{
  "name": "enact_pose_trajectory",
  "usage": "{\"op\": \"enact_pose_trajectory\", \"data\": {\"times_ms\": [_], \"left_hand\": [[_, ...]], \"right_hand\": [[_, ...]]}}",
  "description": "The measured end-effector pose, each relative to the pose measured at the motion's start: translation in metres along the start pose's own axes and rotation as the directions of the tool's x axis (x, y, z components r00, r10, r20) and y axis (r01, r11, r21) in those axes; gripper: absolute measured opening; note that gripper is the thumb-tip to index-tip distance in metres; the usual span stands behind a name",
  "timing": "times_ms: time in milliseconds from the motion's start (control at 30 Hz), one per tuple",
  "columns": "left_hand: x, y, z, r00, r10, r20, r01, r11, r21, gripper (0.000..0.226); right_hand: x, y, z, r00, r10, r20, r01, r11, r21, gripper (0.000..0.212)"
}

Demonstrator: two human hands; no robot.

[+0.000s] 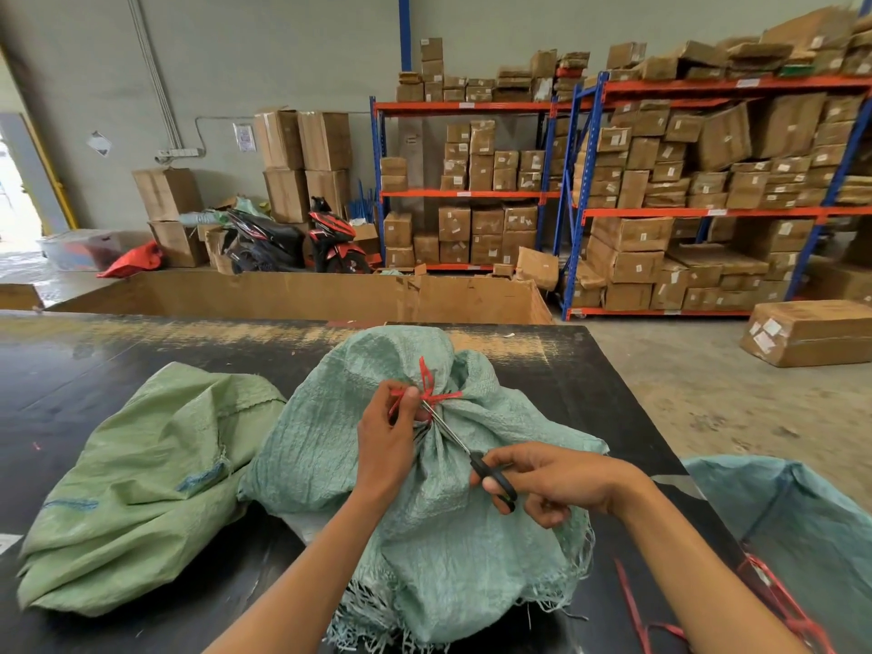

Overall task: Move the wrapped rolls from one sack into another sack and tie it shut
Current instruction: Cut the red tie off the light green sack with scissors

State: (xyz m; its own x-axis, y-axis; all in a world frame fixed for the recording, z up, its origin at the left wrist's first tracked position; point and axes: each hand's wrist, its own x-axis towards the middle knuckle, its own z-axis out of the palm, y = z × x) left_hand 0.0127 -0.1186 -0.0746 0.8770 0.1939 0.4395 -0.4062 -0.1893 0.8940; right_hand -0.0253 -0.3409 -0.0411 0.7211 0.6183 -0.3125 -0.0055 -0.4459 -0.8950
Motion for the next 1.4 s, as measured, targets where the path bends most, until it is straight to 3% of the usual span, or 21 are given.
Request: {"op": "enact_pose_trajectory", "data": {"times_ms": [367, 567, 767, 900, 1067, 1300, 1400], "left_hand": [[-0.005, -0.005, -0.002, 0.995, 0.015, -0.096, -0.012, 0.999, 0.034, 0.017], [-0.007, -0.005, -0.001, 0.998, 0.011, -0.055, -0.009, 0.999, 0.037, 0.018], [-0.005, -0.005, 0.003, 0.995, 0.006, -0.096, -0.002, 0.999, 0.048, 0.02], [-0.004, -0.002, 0.004, 0.995, -0.001, -0.096, 0.005, 0.999, 0.049, 0.021], [-0.001, -0.002, 0.003, 0.996, 0.006, -0.092, 0.002, 0.997, 0.078, 0.02], [0.012, 0.012, -0.005, 0.98, 0.19, -0.049, -0.181, 0.971, 0.155, 0.016], [0.021, 0.026, -0.008, 0.961, 0.251, 0.115, -0.268, 0.948, 0.17, 0.013]], "right_hand": [[0.003, -0.002, 0.001, 0.999, -0.039, -0.031, 0.04, 0.999, 0.005, 0.024], [0.005, 0.003, -0.001, 0.997, -0.08, -0.008, 0.08, 0.996, 0.041, 0.03], [0.008, 0.008, -0.001, 0.99, -0.132, 0.046, 0.126, 0.984, 0.127, 0.031], [0.008, 0.01, -0.002, 0.992, -0.119, 0.034, 0.113, 0.983, 0.145, 0.027], [0.002, 0.016, -0.007, 0.997, -0.035, 0.065, 0.031, 0.998, 0.063, 0.036], [-0.018, 0.028, -0.009, 0.999, -0.046, 0.014, 0.045, 0.999, 0.03, 0.029], [-0.027, 0.034, -0.002, 0.998, -0.058, 0.025, 0.057, 0.997, 0.055, 0.031]]}}
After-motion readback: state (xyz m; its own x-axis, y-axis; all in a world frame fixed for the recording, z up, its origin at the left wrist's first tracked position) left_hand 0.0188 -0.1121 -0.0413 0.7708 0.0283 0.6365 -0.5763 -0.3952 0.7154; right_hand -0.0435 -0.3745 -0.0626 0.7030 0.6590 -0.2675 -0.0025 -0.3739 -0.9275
